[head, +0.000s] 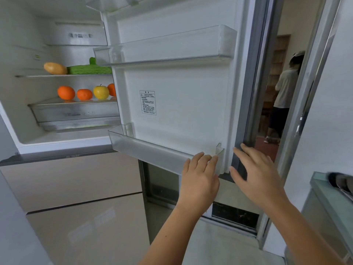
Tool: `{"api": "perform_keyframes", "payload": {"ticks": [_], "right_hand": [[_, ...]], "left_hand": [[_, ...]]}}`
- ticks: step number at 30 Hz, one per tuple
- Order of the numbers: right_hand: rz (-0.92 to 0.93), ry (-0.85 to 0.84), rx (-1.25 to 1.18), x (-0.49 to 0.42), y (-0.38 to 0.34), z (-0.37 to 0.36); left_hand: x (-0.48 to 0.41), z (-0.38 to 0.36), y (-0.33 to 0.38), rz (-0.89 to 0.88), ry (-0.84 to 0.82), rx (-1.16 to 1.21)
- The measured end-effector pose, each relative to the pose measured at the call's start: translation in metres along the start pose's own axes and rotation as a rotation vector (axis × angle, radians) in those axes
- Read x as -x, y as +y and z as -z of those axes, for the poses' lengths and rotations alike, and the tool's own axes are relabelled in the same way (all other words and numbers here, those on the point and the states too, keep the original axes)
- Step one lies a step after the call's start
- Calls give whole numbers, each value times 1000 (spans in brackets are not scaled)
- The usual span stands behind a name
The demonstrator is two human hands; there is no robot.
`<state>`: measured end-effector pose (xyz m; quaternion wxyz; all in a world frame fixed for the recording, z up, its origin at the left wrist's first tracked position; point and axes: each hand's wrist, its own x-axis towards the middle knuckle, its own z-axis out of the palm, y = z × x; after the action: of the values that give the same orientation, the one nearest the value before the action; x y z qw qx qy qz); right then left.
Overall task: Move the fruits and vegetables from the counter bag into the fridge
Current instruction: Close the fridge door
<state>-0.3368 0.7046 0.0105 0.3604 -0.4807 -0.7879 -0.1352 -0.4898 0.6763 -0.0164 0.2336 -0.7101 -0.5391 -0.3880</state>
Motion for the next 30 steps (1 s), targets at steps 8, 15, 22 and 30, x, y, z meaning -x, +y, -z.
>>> {"api": "perform_keyframes", "payload": {"ticks": [8, 15, 22, 30], "right_hand": [[68, 10, -18, 10, -22, 7], [114, -16, -123, 29, -52, 13], [201, -8, -180, 49, -92, 25], [315, -12, -213, 67, -145, 34]], "left_hand": [[13, 7, -6, -6, 41, 28], [31, 38, -12, 72, 70, 59], [58, 76, -27, 131, 43, 36], [93, 126, -54, 177, 10, -47]]}}
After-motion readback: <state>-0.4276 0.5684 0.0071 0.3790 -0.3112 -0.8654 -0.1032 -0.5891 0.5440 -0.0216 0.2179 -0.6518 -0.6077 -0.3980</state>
